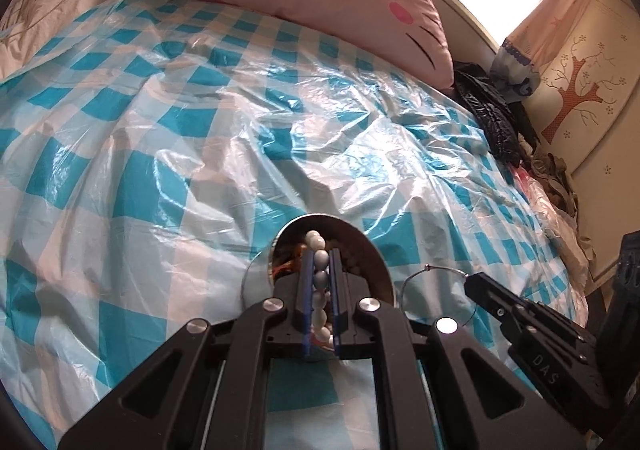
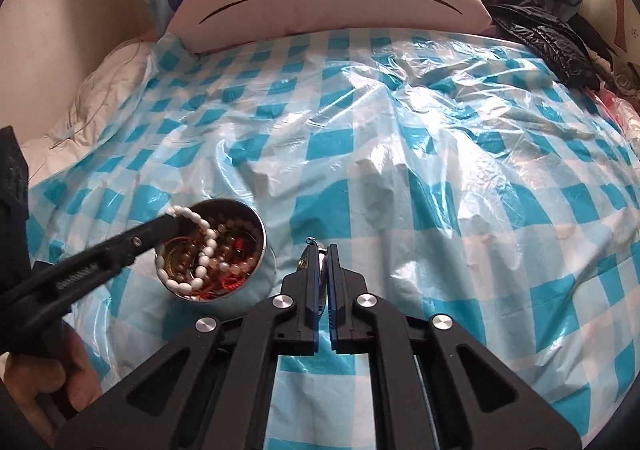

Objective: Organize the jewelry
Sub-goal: 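Lower the white bracelet into the tin and open the left tool, then lower the silver bangle into the tin and open the right tool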

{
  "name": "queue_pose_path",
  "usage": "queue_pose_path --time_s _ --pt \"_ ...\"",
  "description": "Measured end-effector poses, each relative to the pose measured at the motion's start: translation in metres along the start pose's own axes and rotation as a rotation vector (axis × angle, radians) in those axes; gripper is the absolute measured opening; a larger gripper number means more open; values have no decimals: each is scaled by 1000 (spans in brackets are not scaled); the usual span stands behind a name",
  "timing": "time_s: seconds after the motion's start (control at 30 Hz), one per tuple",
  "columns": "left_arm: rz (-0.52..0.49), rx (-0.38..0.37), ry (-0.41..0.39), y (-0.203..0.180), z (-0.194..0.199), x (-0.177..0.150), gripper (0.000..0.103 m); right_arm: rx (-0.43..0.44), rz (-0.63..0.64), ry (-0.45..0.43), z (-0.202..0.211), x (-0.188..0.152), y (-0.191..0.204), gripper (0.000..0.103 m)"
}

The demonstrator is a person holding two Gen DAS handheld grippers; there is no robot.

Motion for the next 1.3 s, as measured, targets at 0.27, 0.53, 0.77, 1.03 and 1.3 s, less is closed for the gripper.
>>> queue_pose_path --time_s 0.27,0.53,0.77,1.03,1.3 --pt "41 31 -10 13 7 0 8 167 -63 7 -5 17 22 4" --pt "-124 114 54 -8 -3 4 9 306 -143 221 -62 10 37 4" --pt "-59 192 -59 6 26 11 46 344 -248 150 -48 16 12 9" --pt "-16 183 -59 14 28 11 49 176 -258 226 -50 10 -30 19" --pt "-16 166 -61 12 28 12 49 59 84 267 -65 -28 7 19"
Point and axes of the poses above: each gripper's, at about its wrist camera, not at the fingertips, and z roughly against the way its jaws point, y to its left, x to its top, the point moved 1 cm from there along -z, roughly the way its jaws point, and after that the axes turned 14 degrees about -z, right-handed, at the moved point
